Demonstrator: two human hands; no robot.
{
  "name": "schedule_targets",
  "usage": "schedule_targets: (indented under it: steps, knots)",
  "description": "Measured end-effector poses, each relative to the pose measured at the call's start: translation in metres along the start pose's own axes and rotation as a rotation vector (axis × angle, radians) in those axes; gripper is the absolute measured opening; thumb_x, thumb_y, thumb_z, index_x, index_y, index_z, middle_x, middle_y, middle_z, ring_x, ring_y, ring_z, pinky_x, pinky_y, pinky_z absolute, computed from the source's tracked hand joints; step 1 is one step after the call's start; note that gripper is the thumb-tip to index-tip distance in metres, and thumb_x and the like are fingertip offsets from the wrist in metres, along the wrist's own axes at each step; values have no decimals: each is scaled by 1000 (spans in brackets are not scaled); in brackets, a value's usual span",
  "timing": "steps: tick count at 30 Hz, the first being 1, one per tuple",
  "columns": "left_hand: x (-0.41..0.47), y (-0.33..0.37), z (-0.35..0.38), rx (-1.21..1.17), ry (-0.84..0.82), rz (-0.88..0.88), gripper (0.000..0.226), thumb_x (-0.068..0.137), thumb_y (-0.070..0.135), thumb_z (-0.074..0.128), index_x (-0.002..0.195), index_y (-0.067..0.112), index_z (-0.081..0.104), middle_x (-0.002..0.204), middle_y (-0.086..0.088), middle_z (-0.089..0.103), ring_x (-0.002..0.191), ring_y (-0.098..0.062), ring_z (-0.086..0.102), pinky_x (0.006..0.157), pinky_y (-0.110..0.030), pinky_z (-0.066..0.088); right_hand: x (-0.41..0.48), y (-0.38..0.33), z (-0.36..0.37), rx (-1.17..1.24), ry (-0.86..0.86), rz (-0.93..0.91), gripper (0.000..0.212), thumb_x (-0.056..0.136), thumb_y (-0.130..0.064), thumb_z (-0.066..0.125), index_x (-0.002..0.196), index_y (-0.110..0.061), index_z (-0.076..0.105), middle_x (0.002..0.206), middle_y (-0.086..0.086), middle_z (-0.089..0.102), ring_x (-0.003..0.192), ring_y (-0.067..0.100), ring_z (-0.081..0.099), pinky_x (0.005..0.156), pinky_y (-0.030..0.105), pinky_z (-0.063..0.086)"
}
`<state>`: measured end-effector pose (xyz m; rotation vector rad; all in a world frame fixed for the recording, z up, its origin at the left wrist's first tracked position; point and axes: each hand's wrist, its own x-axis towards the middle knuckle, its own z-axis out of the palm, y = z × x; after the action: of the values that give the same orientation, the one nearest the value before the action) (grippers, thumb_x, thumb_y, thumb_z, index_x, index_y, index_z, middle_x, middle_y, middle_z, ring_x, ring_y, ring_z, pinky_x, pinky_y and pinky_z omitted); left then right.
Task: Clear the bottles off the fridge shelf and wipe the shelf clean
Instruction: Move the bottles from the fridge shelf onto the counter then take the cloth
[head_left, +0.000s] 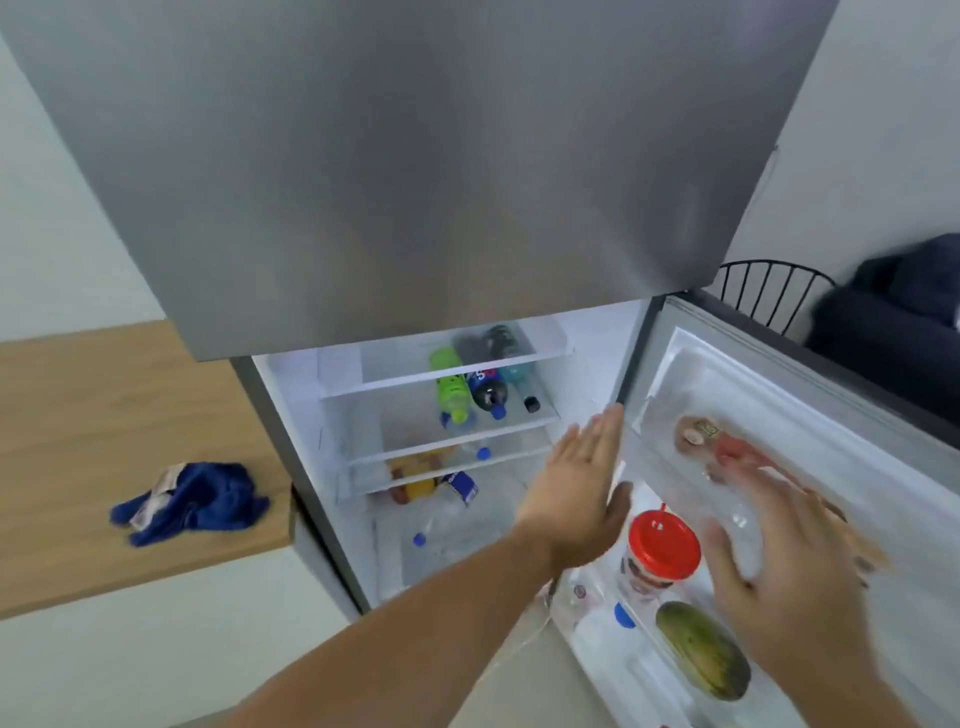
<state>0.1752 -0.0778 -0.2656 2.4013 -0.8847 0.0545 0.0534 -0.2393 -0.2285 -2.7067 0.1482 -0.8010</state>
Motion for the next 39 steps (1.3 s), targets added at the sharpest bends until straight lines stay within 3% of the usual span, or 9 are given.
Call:
schedule_targets:
  steps: [5,10,14,18,21,26,31,35,39]
  knots:
    - [-1,-120,11,191,-32,-328,72,101,28,40,160,13,3,169,-4,11,155,-18,10,126,-32,5,62,-12,135,-45,-206,-167,55,89,-37,58,136,-11,55,140,5,58,132,20,51,118,45,26]
    - [27,-218,37,160,75,-570,67,93,24,51,153,10,24,156,-11,39,142,-28,37,119,-40,30,123,-32,263,-17,-271,-198,61,90,-32,57,146,-11,44,153,8,42,144,25,36,122,40,24]
    - [77,-289,62,185,91,-564,81,89,28,58,156,10,16,161,-12,31,145,-30,32,118,-44,30,159,-13,360,17,-364,-37,69,87,-26,62,149,-14,34,155,7,36,142,23,33,118,33,25]
    - [120,-336,87,233,105,-525,87,92,45,56,158,16,8,165,-10,21,148,-31,27,120,-45,26,195,12,430,-47,-410,47,83,85,-22,64,155,-21,19,158,11,26,144,28,30,117,36,28]
    - [143,-367,102,293,111,-516,84,90,51,56,157,18,17,162,-12,25,144,-33,28,118,-48,26,221,27,470,-60,-462,79,90,81,-18,66,154,-28,15,162,12,17,136,33,40,108,40,43]
    - [154,-386,118,268,113,-481,90,90,39,62,159,15,10,165,-15,15,148,-35,21,120,-43,29,238,31,495,-146,-451,70,80,89,-7,56,154,-27,15,152,15,34,114,34,58,90,40,51]
    - [151,-384,124,311,137,-503,90,86,20,65,157,12,10,157,-22,21,125,-36,44,98,-40,48,225,25,488,-307,-392,30,89,89,2,46,157,-30,0,121,18,52,90,32,64,66,38,48]
    - [124,-363,122,172,103,-543,82,91,6,51,159,14,6,162,-17,9,142,-40,31,111,-45,37,191,30,461,-288,-394,39,90,87,0,46,157,-32,0,126,17,51,94,33,62,71,38,50]
    - [87,-325,106,232,52,-575,98,88,20,67,156,3,-2,160,-22,10,145,-33,27,119,-35,25,157,26,411,-347,-431,51,85,88,-1,45,158,-26,3,130,15,51,93,31,62,68,36,46]
